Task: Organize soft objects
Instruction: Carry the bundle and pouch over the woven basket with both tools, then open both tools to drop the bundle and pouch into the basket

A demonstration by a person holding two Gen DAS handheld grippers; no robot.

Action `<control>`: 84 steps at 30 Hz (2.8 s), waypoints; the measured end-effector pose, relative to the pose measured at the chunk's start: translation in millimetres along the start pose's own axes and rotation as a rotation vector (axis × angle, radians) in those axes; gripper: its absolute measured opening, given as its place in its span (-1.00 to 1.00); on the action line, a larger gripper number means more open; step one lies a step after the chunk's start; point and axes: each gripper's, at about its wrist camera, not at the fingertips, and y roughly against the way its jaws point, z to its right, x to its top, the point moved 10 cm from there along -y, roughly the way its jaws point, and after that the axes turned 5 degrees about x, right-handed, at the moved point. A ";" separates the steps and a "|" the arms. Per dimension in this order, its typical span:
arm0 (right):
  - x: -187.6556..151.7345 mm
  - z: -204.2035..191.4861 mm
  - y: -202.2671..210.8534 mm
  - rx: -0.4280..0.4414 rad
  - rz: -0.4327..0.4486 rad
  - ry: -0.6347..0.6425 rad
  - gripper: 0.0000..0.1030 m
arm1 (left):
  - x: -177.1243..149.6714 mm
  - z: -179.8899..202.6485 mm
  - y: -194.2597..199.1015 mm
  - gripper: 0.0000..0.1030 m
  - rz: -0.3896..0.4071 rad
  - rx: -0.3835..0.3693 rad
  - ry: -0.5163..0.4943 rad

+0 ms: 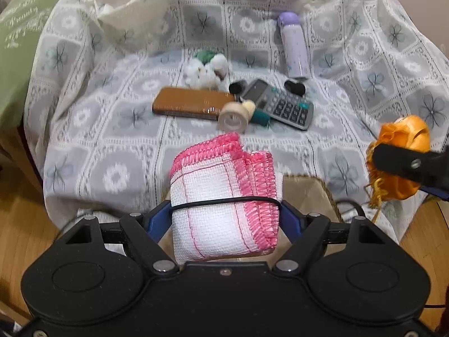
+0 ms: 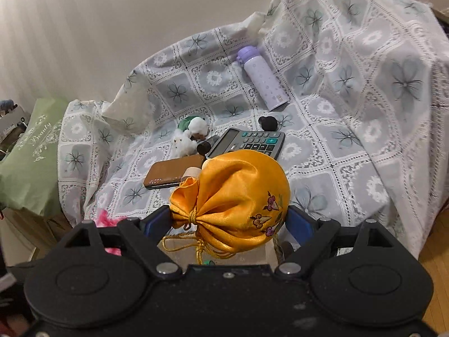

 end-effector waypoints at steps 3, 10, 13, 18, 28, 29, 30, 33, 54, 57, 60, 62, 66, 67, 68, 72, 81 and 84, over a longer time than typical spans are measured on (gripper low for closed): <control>-7.3 -3.6 13.4 0.010 0.006 0.003 0.70 | -13.5 -0.2 1.5 0.45 -0.021 -0.001 0.006; -27.7 -3.7 14.1 -0.003 -0.046 0.018 0.70 | -34.6 -6.1 -6.9 0.45 -0.083 0.007 0.032; -36.8 -1.3 12.1 -0.008 -0.080 0.015 0.70 | -39.2 -7.8 -8.3 0.46 -0.090 0.013 0.034; -41.6 3.9 10.5 -0.020 -0.106 -0.012 0.70 | -46.7 -5.0 -10.5 0.48 -0.113 0.003 0.026; -44.7 4.3 7.9 -0.025 -0.135 -0.003 0.70 | -46.5 -9.1 -7.9 0.63 -0.106 0.023 0.037; -45.1 5.1 7.8 -0.026 -0.138 -0.004 0.70 | -46.5 -9.4 -7.3 0.63 -0.105 0.027 0.036; -45.7 5.4 8.0 -0.027 -0.140 -0.005 0.70 | -45.9 -9.9 -7.0 0.63 -0.102 0.032 0.038; -46.3 4.7 7.3 -0.027 -0.145 -0.001 0.72 | -44.7 -12.0 -5.1 0.63 -0.095 0.042 0.043; -45.2 3.3 10.3 -0.018 -0.146 0.028 0.74 | -42.4 -17.8 -0.6 0.63 -0.072 0.085 0.049; -45.7 3.9 10.4 -0.020 -0.149 0.025 0.74 | -42.6 -17.4 -0.7 0.64 -0.073 0.085 0.047; -45.6 3.1 9.8 -0.021 -0.151 0.025 0.74 | -43.2 -16.9 -1.1 0.64 -0.076 0.085 0.046; -45.7 3.0 9.8 -0.022 -0.152 0.024 0.74 | -43.3 -16.7 -0.9 0.64 -0.077 0.084 0.045; -46.6 4.9 9.5 -0.025 -0.155 0.021 0.75 | -44.0 -15.4 -1.0 0.64 -0.080 0.083 0.041; -46.8 5.4 9.5 -0.025 -0.155 0.021 0.75 | -44.1 -15.2 -1.1 0.64 -0.081 0.083 0.041; -47.0 5.5 9.5 -0.025 -0.156 0.021 0.75 | -44.1 -15.2 -1.0 0.64 -0.081 0.084 0.041; -47.4 6.0 9.0 -0.026 -0.162 0.019 0.76 | -45.1 -15.2 -1.7 0.64 -0.086 0.084 0.038; -47.3 6.2 8.6 -0.027 -0.164 0.019 0.76 | -45.2 -15.7 -1.8 0.64 -0.088 0.084 0.037; -47.3 6.3 8.3 -0.028 -0.165 0.019 0.76 | -45.3 -15.5 -1.8 0.64 -0.089 0.084 0.036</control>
